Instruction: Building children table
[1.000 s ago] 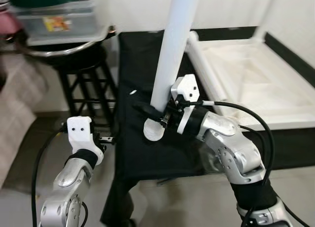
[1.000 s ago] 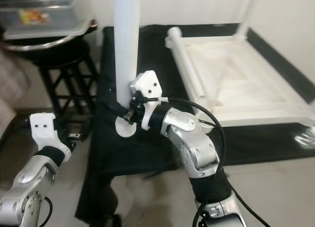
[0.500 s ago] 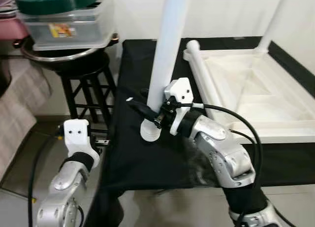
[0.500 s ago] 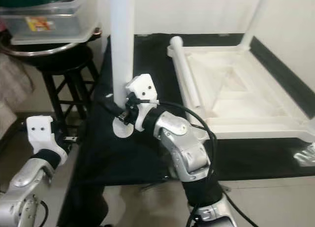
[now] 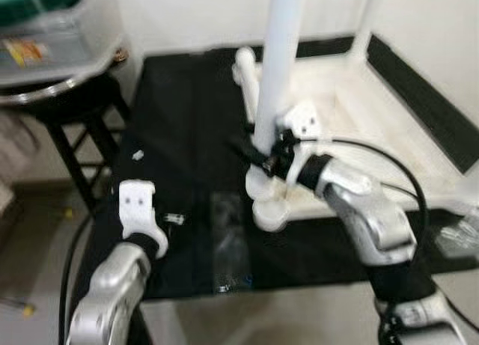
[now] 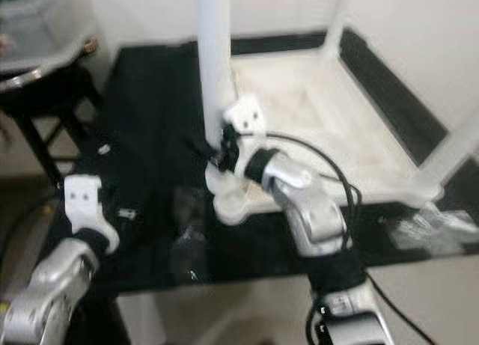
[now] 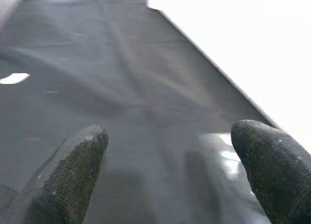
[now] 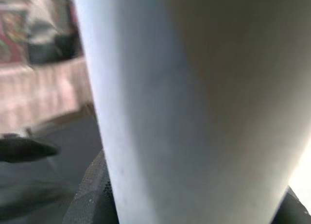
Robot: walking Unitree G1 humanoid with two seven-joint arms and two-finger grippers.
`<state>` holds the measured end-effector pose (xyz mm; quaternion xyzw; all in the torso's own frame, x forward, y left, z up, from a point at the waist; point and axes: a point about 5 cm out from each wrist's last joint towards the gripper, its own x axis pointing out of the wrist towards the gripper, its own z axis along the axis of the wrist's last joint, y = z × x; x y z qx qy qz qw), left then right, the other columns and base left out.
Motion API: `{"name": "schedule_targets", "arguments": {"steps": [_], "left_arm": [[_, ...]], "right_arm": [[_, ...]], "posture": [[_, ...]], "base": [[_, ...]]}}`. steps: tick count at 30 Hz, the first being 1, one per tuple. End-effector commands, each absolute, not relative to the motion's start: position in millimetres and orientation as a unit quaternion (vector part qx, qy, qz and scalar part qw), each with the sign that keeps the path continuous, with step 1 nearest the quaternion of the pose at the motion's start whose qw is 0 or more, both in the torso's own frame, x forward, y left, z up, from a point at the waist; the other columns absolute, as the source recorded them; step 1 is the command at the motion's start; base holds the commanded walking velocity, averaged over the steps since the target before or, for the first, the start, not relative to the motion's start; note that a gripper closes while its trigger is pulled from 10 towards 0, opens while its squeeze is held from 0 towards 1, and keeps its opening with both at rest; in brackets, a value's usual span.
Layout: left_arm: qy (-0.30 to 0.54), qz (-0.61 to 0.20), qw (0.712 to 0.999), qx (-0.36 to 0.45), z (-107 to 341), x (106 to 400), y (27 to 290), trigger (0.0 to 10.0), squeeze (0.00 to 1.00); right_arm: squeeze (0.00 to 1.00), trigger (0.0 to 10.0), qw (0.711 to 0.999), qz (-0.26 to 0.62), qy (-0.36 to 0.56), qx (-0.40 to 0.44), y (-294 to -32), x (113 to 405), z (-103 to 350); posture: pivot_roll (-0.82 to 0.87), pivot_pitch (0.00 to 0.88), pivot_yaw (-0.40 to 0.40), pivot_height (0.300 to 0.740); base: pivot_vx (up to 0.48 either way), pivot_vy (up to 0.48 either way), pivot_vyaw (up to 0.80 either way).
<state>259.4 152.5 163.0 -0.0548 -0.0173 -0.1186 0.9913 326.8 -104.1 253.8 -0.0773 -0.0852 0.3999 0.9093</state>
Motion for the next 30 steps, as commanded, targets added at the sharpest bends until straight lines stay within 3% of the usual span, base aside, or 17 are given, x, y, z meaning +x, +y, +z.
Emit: {"name": "schedule_targets", "arguments": {"steps": [1,13,18,20,21,22,26,30], "left_arm": [[-0.002,-0.113,0.993,-0.037,157,254,160,10.0,0.0],[-0.03,-0.1,0.994,0.005,162,250,160,10.0,0.0],[-0.044,-0.049,0.997,0.031,167,244,168,10.0,0.0],[-0.044,-0.046,0.997,0.031,167,244,168,10.0,0.0],[-0.046,-0.041,0.998,0.033,168,242,168,10.0,0.0],[-0.046,-0.041,0.998,0.033,168,242,168,10.0,0.0],[-0.049,-0.034,0.998,0.036,169,239,168,10.0,0.0],[-0.051,-0.033,0.997,0.04,170,238,168,10.0,0.0]], "right_arm": [[0.0,10.0,0.896,0.424,-0.103,-0.082,-95,326,260],[0.0,10.0,0.848,0.514,-0.118,-0.05,-88,331,276],[0.0,10.0,0.771,0.623,-0.1,-0.089,-104,326,284],[0.0,10.0,0.763,0.632,-0.099,-0.092,-106,325,285],[0.0,10.0,0.731,0.669,-0.088,-0.097,-114,321,290],[0.0,10.0,0.731,0.669,-0.088,-0.097,-114,321,290],[0.0,10.0,0.683,0.717,-0.085,-0.112,-121,319,298],[0.0,10.0,0.665,0.731,-0.087,-0.122,-119,321,301]], "posture": [[-0.04,0.23,-0.015,0.74],[-0.02,0.284,-0.024,0.74],[-0.02,0.323,-0.024,0.74],[-0.02,0.323,-0.024,0.74],[-0.02,0.346,-0.027,0.74],[-0.02,0.346,-0.027,0.74],[-0.01,0.355,-0.028,0.74],[-0.01,0.357,-0.033,0.74]], "base": [[0.0,0.0,0.0],[0.0,0.0,0.0],[0.0,0.0,0.0],[0.0,0.0,0.0],[0.0,0.0,0.0],[0.0,0.0,0.0],[0.0,0.0,0.0],[0.0,0.0,0.0]]}}
